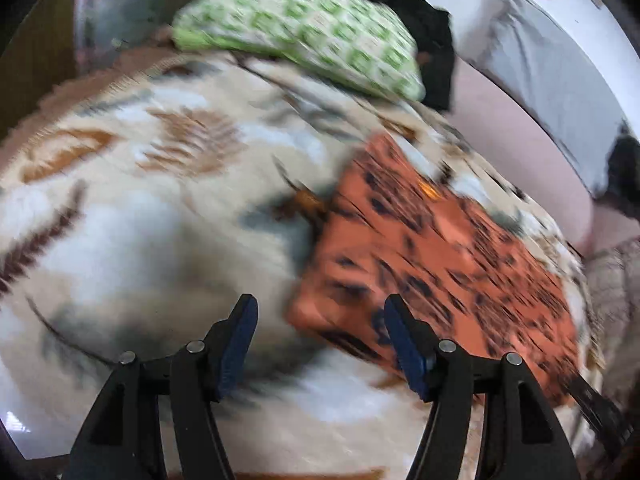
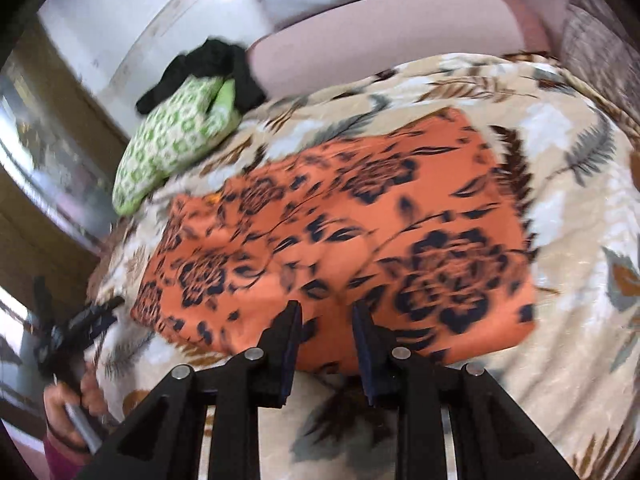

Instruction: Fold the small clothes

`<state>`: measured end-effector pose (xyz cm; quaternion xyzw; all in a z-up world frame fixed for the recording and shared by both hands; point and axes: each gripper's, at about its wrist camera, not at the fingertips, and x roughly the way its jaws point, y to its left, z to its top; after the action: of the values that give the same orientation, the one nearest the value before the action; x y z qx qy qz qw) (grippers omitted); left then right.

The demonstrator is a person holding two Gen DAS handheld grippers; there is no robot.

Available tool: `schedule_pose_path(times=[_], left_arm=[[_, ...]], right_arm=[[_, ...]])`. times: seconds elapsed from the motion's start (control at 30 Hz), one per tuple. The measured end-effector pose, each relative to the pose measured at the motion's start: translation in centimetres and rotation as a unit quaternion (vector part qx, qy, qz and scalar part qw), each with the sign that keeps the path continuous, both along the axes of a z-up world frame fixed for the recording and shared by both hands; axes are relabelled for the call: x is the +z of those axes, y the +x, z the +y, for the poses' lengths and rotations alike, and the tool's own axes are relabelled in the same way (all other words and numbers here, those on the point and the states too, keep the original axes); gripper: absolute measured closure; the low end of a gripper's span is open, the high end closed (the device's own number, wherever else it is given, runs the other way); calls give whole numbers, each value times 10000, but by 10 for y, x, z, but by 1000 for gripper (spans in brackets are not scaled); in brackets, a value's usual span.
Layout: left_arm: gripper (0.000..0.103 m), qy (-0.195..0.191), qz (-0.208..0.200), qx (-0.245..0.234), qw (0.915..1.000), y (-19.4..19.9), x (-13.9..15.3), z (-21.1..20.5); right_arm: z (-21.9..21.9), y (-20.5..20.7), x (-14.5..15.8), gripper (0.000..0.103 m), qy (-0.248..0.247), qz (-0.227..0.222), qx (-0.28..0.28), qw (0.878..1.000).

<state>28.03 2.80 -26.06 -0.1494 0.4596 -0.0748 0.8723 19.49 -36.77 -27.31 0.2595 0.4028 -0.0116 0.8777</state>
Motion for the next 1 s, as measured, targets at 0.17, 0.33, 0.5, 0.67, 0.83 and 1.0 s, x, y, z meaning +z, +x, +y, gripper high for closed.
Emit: schedule_pose_path(times=[0.17,0.33,0.5,0.67,0.83,1.0], left_arm=[[32,-996,654,-1,9929,10,-28,-11],[28,-1576,797,35,9843,17,-38,-23],[29,-1765,790,292,9807,26,-41,-31],[45,-1329,564,527,9881,25,-39,-43],[69,-874,418,536,9939,25,-30,-54],[75,-383,-5,402,9985,17,-3,-69]], right_arm=[[-27,5,-28,74,374,-64,-203,9991],[-32,16,-57,73,748,251,-127,9968],[-40,19,-53,74,1052,224,-168,9941],[-46,18,-43,74,1378,-241,-200,9900],[-44,26,-68,73,1752,365,-175,9837],[-58,16,-63,73,2148,351,-306,9755]])
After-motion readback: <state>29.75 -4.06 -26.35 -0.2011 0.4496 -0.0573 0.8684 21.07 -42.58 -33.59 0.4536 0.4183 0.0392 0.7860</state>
